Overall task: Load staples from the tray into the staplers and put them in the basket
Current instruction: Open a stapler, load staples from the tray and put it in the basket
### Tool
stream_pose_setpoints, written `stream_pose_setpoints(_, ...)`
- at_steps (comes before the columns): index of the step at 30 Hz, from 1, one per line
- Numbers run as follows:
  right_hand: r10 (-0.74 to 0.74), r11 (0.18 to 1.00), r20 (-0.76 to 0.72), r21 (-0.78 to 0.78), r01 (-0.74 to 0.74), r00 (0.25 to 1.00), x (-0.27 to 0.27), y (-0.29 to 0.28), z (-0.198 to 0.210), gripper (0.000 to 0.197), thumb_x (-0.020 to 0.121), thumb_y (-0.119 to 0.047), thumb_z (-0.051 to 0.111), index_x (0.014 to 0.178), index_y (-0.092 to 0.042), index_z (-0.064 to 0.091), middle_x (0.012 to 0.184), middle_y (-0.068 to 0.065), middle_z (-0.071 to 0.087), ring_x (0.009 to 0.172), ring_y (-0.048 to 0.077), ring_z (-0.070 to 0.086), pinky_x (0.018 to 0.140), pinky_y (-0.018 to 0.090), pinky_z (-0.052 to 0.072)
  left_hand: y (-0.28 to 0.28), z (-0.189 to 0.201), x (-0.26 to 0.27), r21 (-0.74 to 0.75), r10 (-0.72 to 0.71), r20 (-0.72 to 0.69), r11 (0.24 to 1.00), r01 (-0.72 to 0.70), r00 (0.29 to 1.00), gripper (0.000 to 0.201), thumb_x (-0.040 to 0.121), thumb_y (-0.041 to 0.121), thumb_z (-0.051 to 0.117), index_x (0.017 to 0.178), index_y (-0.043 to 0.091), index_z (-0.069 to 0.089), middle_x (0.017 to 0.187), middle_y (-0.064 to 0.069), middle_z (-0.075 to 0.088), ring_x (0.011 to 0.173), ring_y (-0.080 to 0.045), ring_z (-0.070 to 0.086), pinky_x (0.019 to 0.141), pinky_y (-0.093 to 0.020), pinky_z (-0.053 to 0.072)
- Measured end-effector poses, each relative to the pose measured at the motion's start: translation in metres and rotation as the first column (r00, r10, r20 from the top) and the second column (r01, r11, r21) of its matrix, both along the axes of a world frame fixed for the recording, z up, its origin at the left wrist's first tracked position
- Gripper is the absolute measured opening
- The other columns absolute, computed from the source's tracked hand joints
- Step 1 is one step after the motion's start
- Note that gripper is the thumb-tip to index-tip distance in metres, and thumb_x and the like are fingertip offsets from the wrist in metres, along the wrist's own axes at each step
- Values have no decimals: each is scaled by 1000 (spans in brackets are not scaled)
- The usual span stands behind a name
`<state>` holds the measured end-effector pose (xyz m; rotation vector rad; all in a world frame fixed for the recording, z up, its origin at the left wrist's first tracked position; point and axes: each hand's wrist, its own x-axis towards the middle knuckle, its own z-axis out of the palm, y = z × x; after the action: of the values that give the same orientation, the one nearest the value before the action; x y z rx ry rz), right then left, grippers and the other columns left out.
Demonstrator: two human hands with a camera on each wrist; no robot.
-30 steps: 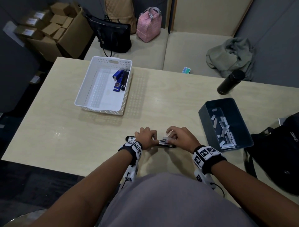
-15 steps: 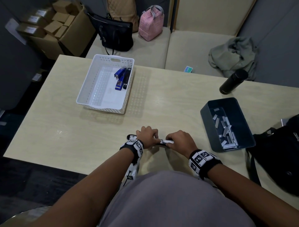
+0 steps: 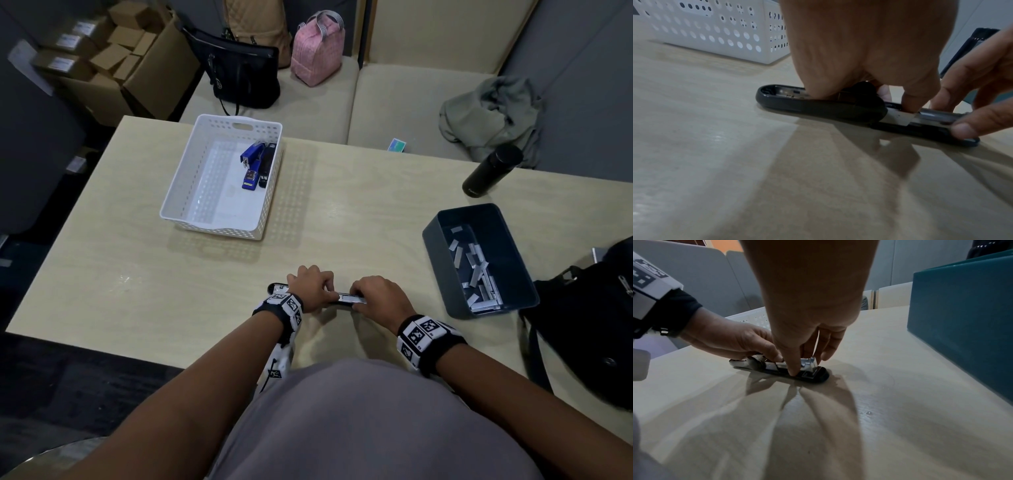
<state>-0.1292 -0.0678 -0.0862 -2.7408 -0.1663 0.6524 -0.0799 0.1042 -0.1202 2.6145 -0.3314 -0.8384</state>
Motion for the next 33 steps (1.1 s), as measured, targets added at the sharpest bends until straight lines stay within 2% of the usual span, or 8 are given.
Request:
stream_pose_setpoints(6, -49, 998, -20, 46, 50, 999, 0, -5, -1, 16, 76, -25, 69, 90, -19, 66, 93, 3, 67, 87, 25, 61, 68, 34, 46, 4, 4, 0, -24, -52, -7, 998, 52, 999, 25, 80, 46, 66, 90, 23, 65, 105, -5, 55, 108, -28, 45, 83, -39, 29)
stream_pose_setpoints(9, -56, 996, -16, 62, 57, 998, 1, -7, 0, 16, 75, -28, 70, 88, -21, 65, 93, 0, 65, 89, 23, 60, 66, 31, 40, 17, 4, 0, -39, -146, -11, 989, 146, 989, 40, 78, 61, 67, 97, 27, 63, 107, -4, 54, 109, -26, 45, 86, -39, 31)
stream_pose_setpoints(12, -43, 999, -15, 33, 44, 999, 3, -12, 3, 20, 77, -33, 72, 91, -21, 65, 96, -2, 63, 91, 19, 58, 68, 31, 41, 38, 10, 6, 114, -378, 77, 923, 369, 923, 56, 69, 64, 72, 110, 29, 55, 111, -1, 53, 106, -23, 46, 87, -40, 35)
stream_pose_setpoints(15, -55, 998, -10, 22, 55, 998, 5, -22, 4, 28, 77, -38, 73, 98, -22, 63, 99, -4, 61, 94, 17, 57, 68, 29, 41, 58, 18, 16, 276, -509, 120, 842, 464, 852, 52, 73, 54, 71, 113, 25, 53, 114, -1, 55, 106, -25, 50, 85, -39, 34)
stream_pose_setpoints(21, -120, 991, -100, 52, 126, 988, 5, -40, 4, 40, 74, -41, 76, 109, -25, 64, 102, -4, 64, 94, 16, 60, 75, 31, 49, 63, 50, 38, 132, -439, 153, 897, 421, 886, 40, 74, 46, 75, 103, 21, 65, 103, -1, 61, 95, -24, 61, 77, -35, 44)
stream_pose_setpoints(26, -150, 983, -206, 77, 169, 967, 4, -42, 2, 65, 65, -28, 84, 122, -24, 54, 106, -2, 58, 96, 17, 57, 79, 31, 50, 33, 78, 42, -11, -431, 282, 892, 452, 857, 31, 73, 39, 76, 96, 19, 69, 94, 1, 62, 86, -21, 62, 70, -34, 50)
stream_pose_setpoints(30, -181, 973, -239, 98, 209, 954, 3, -40, 0, 78, 62, -25, 87, 129, -24, 47, 116, 3, 57, 100, 17, 55, 86, 34, 52, 1, 77, 34, 34, -517, 274, 848, 530, 811, 43, 72, 45, 76, 106, 21, 66, 105, 0, 61, 99, -20, 57, 78, -35, 49)
stream_pose_setpoints(33, -187, 972, -248, 91, 216, 950, 2, -40, 0, 84, 60, -20, 86, 133, -24, 43, 118, 3, 55, 106, 19, 55, 89, 38, 52, -13, 59, 27, 185, -599, 176, 800, 571, 781, 60, 72, 47, 76, 123, 23, 58, 121, -3, 55, 113, -23, 51, 85, -40, 47)
